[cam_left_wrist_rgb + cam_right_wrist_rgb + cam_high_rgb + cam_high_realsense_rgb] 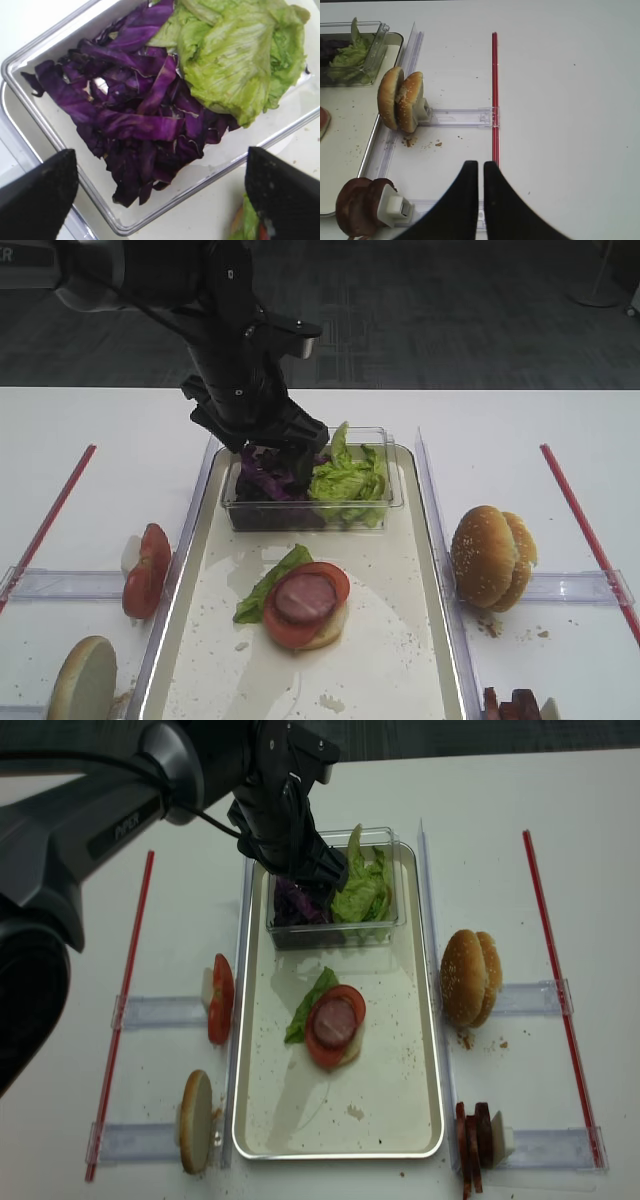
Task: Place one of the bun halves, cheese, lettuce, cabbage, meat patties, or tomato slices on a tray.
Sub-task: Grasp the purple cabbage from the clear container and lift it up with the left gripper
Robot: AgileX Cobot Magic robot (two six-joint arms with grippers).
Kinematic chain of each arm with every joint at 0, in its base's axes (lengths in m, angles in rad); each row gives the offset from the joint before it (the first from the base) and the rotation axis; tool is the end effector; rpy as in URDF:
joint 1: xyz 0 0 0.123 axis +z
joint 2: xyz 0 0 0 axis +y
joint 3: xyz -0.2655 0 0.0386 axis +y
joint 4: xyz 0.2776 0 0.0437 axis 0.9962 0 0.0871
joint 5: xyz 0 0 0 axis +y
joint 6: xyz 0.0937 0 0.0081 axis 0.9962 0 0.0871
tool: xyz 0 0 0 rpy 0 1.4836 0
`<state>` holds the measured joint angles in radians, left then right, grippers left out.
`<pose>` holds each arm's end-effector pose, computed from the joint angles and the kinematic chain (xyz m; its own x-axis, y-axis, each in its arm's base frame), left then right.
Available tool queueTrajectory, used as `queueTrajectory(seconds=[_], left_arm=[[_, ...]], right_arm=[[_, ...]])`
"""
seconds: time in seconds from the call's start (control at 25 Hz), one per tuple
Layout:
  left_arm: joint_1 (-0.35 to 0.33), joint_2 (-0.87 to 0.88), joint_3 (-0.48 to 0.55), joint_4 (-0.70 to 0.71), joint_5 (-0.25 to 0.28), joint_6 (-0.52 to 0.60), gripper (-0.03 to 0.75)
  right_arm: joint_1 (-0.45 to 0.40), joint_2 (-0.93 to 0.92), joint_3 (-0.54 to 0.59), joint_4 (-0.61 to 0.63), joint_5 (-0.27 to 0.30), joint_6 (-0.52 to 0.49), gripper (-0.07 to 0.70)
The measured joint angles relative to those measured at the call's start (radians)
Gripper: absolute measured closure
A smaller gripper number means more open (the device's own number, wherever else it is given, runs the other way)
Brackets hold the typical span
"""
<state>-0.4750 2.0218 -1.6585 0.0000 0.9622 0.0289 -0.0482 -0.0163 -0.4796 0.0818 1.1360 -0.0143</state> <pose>0.4056 -0.2086 0.1984 -0.8270 0.4578 -0.3263 0.4814 0.8764 0.0094 0.0374 0.0052 0.2786 -0.5237 0.0454 -0.8507 -0.0044 0.9984 0.0560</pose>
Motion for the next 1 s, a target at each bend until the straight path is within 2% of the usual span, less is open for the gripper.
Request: queueTrajectory(seconds=[0.32,0.44,0.64,0.84,1.0], left_arm=[[0.000,0.009,0.000,0.000,-0.027,0.000,0.102],[0.000,0.028,-0.001,0.000,-0.034,0.000,0.132],[0.000,0.053,-0.001,0.000,-0.062,0.000,0.247],[0.000,0.059,-0.002,0.000,-0.100,0.000,0.272],[0.002,0.063,-0.002,0.005,-0.110,-0.004,0.275]], right_arm=[[0.000,0.000,0.000,0.000,0.000,0.000,0.563],[0.000,0.000,0.000,0.000,0.000,0.000,0.563],[0.000,0.000,0.000,0.000,0.000,0.000,0.563],[0.000,0.000,0.000,0.000,0.000,0.000,0.563],[0.000,0.000,0.000,0.000,0.000,0.000,0.563]])
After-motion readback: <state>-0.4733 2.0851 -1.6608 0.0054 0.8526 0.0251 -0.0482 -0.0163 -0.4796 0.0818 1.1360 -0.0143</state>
